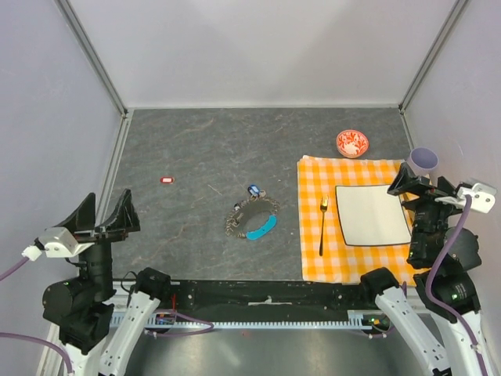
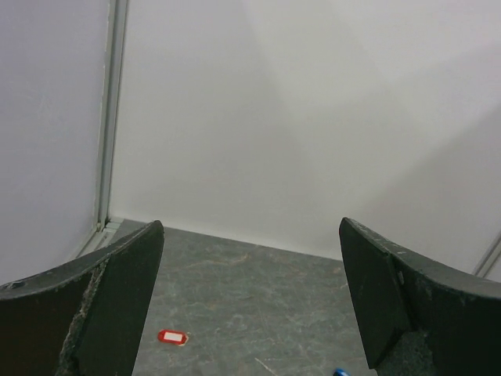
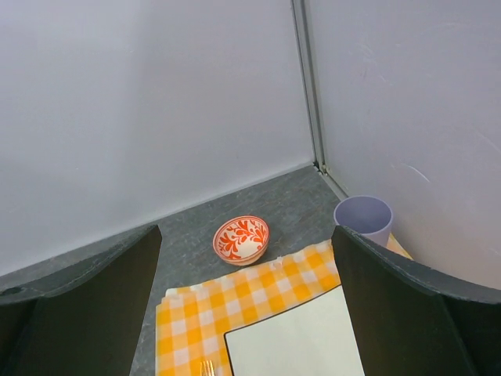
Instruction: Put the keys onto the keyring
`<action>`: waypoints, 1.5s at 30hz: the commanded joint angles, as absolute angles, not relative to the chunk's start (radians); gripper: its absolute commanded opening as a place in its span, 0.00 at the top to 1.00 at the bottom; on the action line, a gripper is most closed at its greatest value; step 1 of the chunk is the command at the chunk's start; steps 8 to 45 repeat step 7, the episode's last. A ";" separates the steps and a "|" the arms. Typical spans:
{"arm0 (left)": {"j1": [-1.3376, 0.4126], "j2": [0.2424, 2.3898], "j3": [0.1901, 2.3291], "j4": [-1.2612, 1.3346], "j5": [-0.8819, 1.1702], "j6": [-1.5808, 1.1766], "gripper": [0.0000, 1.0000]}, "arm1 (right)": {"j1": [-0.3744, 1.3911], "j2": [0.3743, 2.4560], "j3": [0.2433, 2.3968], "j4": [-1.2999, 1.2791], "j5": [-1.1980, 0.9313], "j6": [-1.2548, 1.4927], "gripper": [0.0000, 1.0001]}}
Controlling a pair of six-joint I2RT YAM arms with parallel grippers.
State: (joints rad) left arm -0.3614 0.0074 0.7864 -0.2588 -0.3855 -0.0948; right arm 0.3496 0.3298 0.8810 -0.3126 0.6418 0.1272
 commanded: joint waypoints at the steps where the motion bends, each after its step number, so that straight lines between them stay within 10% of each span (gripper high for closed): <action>1: -0.360 -0.072 0.787 -0.316 -0.425 -0.035 0.01 | 0.348 0.313 0.885 -0.336 0.664 0.104 0.02; 45: -0.360 -0.077 0.782 -0.328 -0.411 -0.060 0.01 | 0.347 0.295 0.876 -0.345 0.678 0.080 0.02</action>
